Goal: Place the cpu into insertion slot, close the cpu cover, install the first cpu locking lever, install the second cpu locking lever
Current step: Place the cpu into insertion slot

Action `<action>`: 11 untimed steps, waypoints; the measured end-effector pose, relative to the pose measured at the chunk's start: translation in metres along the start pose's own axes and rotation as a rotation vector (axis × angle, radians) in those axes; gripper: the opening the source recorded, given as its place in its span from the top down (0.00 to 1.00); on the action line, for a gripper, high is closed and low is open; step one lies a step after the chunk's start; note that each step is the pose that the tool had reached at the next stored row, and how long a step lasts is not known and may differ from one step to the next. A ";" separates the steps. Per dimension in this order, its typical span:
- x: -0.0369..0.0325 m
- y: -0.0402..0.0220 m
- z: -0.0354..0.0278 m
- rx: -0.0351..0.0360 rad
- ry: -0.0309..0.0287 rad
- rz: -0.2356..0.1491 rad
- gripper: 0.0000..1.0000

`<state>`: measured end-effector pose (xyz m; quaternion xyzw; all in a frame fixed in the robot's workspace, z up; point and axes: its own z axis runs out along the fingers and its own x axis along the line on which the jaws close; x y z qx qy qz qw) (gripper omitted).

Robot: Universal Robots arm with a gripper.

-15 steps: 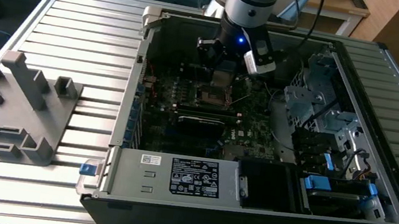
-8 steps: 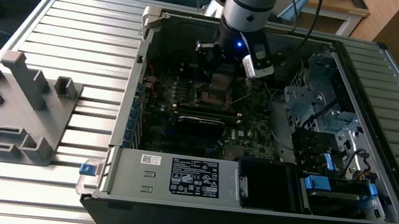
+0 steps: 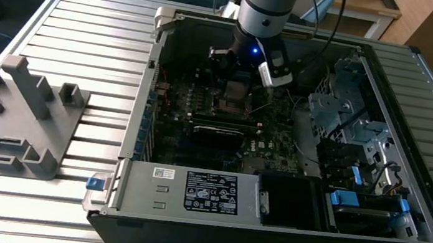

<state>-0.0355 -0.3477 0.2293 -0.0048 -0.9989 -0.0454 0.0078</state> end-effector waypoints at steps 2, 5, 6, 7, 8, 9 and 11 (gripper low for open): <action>0.0007 -0.0005 0.0023 0.0000 0.0002 -0.004 0.46; 0.0012 -0.0008 0.0039 0.0003 0.0007 -0.008 0.46; 0.0012 -0.0008 0.0039 0.0004 0.0008 -0.008 0.46; 0.0012 -0.0008 0.0040 0.0004 0.0008 -0.008 0.46; 0.0011 -0.0008 0.0047 -0.0001 0.0005 -0.008 0.46; 0.0012 -0.0008 0.0056 0.0000 0.0005 -0.008 0.46; 0.0012 -0.0010 0.0067 0.0018 0.0006 -0.008 0.46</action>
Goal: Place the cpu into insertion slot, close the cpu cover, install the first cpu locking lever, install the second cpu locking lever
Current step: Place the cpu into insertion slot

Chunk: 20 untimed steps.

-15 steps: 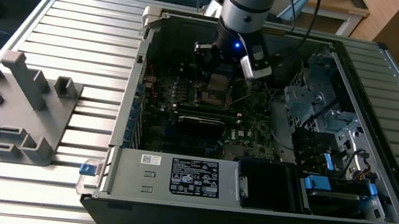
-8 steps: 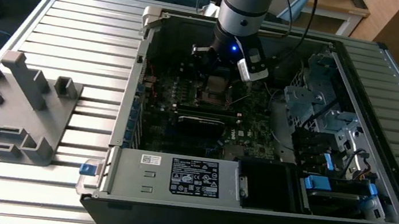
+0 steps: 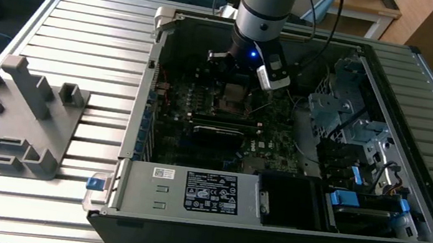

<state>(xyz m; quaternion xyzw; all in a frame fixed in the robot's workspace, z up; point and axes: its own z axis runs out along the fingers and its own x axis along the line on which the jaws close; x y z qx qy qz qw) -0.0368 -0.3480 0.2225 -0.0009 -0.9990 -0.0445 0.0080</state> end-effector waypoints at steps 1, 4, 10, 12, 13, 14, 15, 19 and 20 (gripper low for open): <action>0.0000 0.0000 0.0000 0.0014 0.0001 0.000 0.46; 0.0000 0.0000 0.0000 0.0017 0.0000 0.000 0.46; 0.0000 -0.0001 0.0005 0.0147 0.0000 0.000 0.46; 0.0000 -0.0001 0.0005 0.0150 0.0000 0.000 0.46; 0.0000 -0.0001 0.0005 0.0151 0.0000 0.000 0.46; 0.0000 -0.0001 0.0006 0.0151 0.0000 0.000 0.46; 0.0000 -0.0001 0.0006 0.0151 0.0000 0.000 0.46; 0.0000 -0.0001 0.0006 0.0152 -0.0001 0.001 0.46; 0.0000 -0.0001 0.0006 0.0152 0.0000 0.001 0.46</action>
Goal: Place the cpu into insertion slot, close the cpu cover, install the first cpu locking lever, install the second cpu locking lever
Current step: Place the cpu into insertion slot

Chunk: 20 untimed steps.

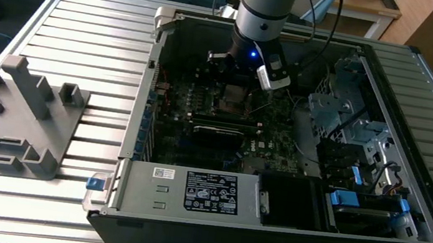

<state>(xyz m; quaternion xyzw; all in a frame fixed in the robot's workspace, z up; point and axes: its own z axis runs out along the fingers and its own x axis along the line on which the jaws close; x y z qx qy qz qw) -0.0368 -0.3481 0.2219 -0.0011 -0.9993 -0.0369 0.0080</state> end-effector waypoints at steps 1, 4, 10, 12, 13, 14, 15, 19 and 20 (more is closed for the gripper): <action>0.0000 0.0000 0.0000 0.0000 0.0000 0.000 0.46; 0.0000 0.0000 0.0000 -0.0001 -0.0003 0.004 0.46; 0.0000 0.0000 0.0003 -0.0007 -0.0029 0.038 0.46; 0.0000 0.0000 0.0003 -0.0007 -0.0029 0.038 0.46; 0.0000 0.0000 0.0003 -0.0007 -0.0029 0.038 0.46; 0.0000 0.0000 0.0003 -0.0007 -0.0029 0.039 0.46; 0.0000 0.0000 0.0004 -0.0007 -0.0033 0.043 0.46; 0.0000 0.0000 0.0005 -0.0013 -0.0055 0.074 0.46; 0.0000 0.0000 0.0005 -0.0013 -0.0056 0.074 0.46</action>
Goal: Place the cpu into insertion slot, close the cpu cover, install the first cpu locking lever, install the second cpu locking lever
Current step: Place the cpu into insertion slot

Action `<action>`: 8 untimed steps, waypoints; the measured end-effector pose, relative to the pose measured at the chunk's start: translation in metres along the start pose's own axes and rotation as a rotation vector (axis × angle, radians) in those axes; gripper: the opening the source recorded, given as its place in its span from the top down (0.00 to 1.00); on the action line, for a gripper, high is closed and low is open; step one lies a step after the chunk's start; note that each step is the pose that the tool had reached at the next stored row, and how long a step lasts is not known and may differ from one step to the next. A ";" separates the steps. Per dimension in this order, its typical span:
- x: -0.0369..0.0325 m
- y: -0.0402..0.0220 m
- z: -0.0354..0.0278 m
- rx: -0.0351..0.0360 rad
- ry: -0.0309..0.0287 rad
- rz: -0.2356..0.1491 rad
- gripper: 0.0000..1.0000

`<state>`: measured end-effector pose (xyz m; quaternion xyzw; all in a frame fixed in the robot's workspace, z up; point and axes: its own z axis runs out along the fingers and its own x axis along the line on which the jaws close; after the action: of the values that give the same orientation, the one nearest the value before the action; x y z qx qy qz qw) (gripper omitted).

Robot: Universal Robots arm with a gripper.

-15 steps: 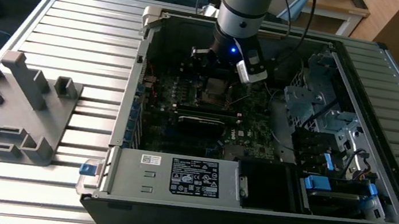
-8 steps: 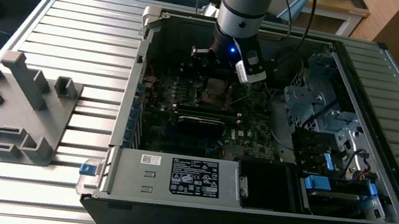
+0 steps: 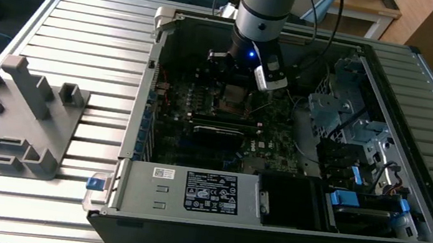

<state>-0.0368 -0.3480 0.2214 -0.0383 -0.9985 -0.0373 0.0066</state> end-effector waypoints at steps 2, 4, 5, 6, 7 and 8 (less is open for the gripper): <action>0.0000 0.0000 0.0000 0.0000 0.0000 0.000 0.46; 0.0000 0.0000 0.0000 0.0000 0.0000 0.001 0.46; 0.0000 0.0000 0.0000 0.0000 0.0000 0.001 0.46; 0.0000 0.0000 0.0000 0.0000 -0.0001 0.002 0.46; 0.0000 0.0000 0.0000 -0.0001 -0.0004 0.006 0.46; 0.0000 0.0000 0.0000 -0.0003 -0.0012 0.016 0.46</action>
<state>-0.0368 -0.3480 0.2214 -0.0465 -0.9982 -0.0373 0.0063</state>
